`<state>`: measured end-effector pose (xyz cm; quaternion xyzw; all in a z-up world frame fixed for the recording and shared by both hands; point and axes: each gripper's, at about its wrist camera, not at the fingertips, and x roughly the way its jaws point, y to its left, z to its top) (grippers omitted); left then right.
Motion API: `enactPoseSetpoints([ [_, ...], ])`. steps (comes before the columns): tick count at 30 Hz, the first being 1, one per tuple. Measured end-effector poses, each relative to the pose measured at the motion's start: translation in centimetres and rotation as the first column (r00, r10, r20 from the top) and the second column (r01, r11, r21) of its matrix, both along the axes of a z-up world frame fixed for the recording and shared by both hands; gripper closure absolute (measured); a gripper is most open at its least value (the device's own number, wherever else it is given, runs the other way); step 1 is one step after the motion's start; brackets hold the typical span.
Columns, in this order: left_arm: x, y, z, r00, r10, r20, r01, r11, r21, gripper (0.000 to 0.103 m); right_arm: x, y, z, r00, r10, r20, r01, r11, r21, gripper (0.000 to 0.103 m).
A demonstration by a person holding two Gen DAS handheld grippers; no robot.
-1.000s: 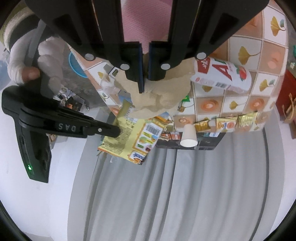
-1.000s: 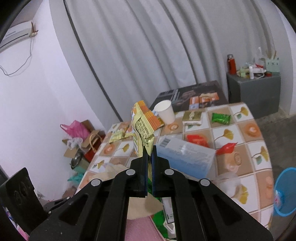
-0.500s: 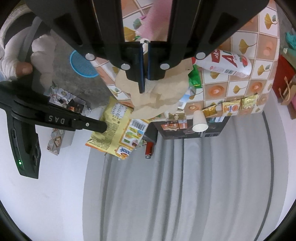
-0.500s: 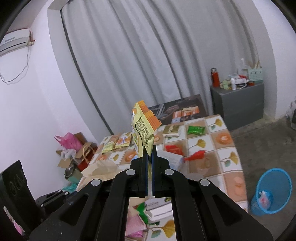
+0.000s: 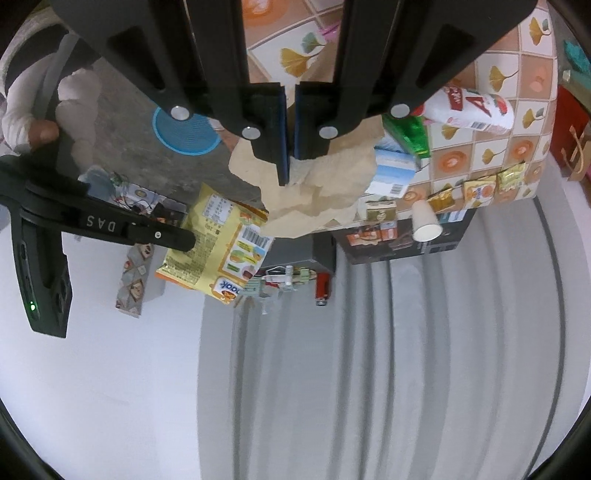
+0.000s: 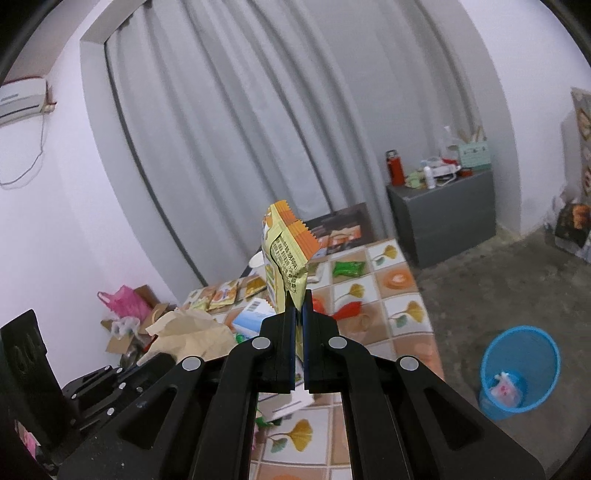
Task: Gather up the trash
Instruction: 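Carry the brown paper and yellow snack bag to the blue wastebasket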
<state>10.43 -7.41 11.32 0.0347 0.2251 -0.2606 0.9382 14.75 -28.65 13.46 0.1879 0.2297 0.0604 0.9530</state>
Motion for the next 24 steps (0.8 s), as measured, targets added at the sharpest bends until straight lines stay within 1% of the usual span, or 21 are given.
enactPoseSetpoints([
  [5, -0.1, -1.9, 0.1, 0.998, -0.067, -0.005, 0.067, 0.998, -0.009, 0.101, -1.9, -2.1, -0.4, 0.997, -0.076, -0.005, 0.076, 0.997, 0.018, 0.101],
  [9, 0.0, -4.0, 0.1, 0.991, -0.132, -0.002, 0.132, 0.991, -0.012, 0.101, -3.4, -3.8, -1.0, 0.989, -0.148, -0.014, 0.148, 0.989, 0.027, 0.101],
  [14, 0.0, -6.8, -0.1, 0.981, -0.194, -0.009, 0.195, 0.981, 0.013, 0.101, -5.2, -6.3, -1.8, 0.973, -0.229, -0.017, 0.229, 0.971, 0.071, 0.101],
  [17, -0.1, -8.3, -0.2, 0.976, -0.216, -0.010, 0.216, 0.976, 0.030, 0.101, -6.1, -7.5, -1.9, 0.965, -0.261, -0.012, 0.261, 0.961, 0.088, 0.101],
  [24, -0.4, -12.0, -0.3, 0.968, -0.251, -0.015, 0.252, 0.967, 0.040, 0.101, -7.4, -9.7, -2.3, 0.952, -0.305, -0.011, 0.305, 0.947, 0.100, 0.101],
])
